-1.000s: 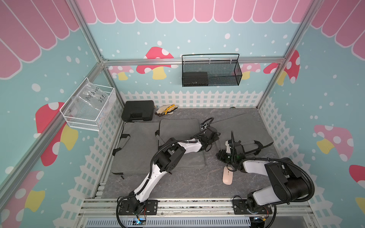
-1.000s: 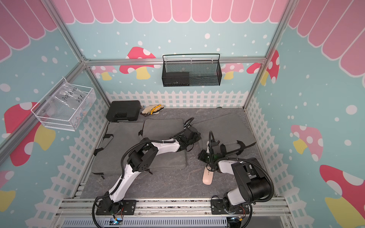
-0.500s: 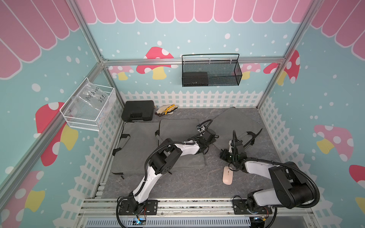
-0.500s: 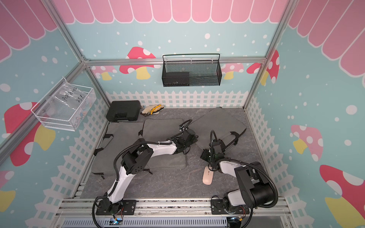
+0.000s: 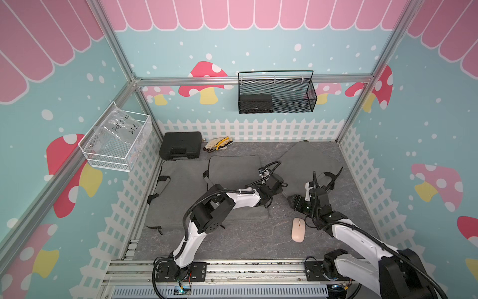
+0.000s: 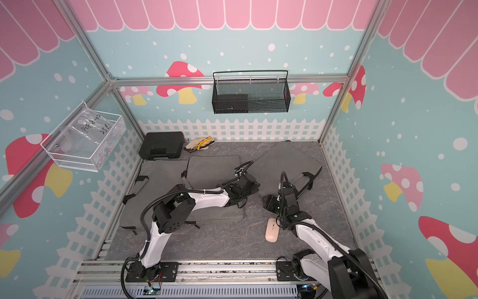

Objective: Put the mouse into the laptop bag
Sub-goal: Unzip the zipper on the zippered laptop bag, then pick up the mouse from the center of the board.

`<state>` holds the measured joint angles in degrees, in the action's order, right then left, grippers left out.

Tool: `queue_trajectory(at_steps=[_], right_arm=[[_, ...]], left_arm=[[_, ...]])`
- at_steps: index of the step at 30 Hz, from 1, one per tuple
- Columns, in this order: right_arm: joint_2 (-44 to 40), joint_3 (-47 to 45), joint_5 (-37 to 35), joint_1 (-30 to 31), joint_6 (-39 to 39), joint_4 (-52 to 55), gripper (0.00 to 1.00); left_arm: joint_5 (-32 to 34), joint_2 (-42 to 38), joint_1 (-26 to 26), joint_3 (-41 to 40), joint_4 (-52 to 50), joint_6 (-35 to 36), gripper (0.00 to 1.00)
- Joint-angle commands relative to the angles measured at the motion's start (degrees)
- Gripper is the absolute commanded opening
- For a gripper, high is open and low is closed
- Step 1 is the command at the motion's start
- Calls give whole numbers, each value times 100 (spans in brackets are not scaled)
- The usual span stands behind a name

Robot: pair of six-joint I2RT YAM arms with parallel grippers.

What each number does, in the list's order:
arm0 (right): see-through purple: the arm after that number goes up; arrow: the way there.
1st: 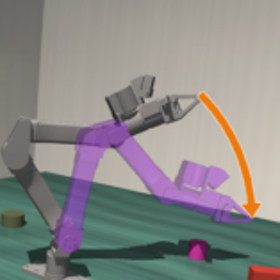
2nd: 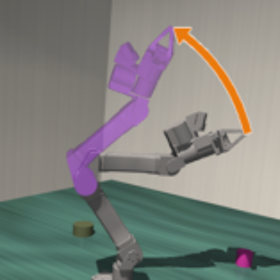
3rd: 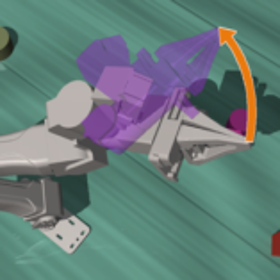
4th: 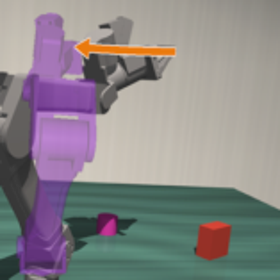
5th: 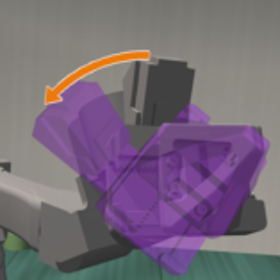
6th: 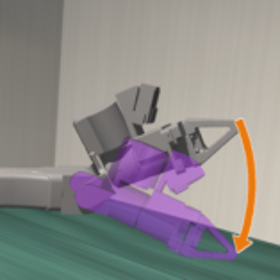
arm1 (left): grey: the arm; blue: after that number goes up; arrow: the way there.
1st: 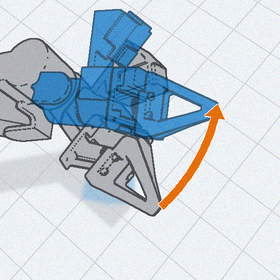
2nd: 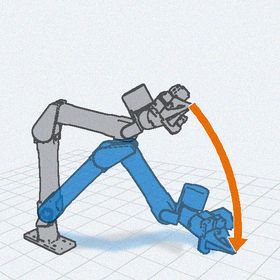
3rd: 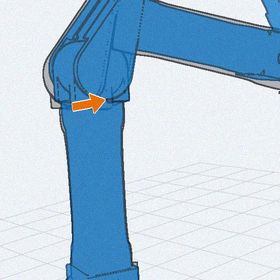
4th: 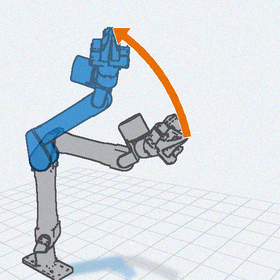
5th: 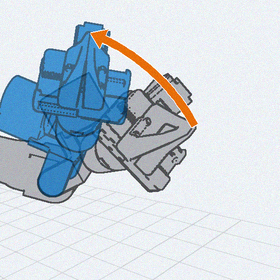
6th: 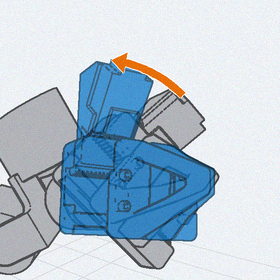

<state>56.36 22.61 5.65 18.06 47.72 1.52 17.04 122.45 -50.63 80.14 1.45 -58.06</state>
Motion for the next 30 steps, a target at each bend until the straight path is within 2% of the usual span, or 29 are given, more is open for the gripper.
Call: queue_trajectory(at_steps=[1,6,11,14,17,24,30], right_arm=[[-701,-91,-270,21,-104,1203,80],[-1376,-165,-538,124,-64,2265,88],[-1025,-410,-449,355,72,2179,90],[-680,-358,-453,654,215,2015,90],[-528,-156,-882,1111,469,2380,93],[-189,-193,-1048,1570,776,2648,93],[129,-42,-1120,2109,1011,2944,86]], left_arm=[[549,-1136,60,-524,31,590,66],[1201,-2884,71,-1832,240,1159,80],[1193,-3834,197,-2144,-415,1436,82],[1010,-4039,253,-2319,-397,1440,82],[883,-4080,315,-2279,-564,1411,82],[829,-4192,417,-2340,-576,1387,82],[766,-4276,461,-2408,-559,1385,82]])
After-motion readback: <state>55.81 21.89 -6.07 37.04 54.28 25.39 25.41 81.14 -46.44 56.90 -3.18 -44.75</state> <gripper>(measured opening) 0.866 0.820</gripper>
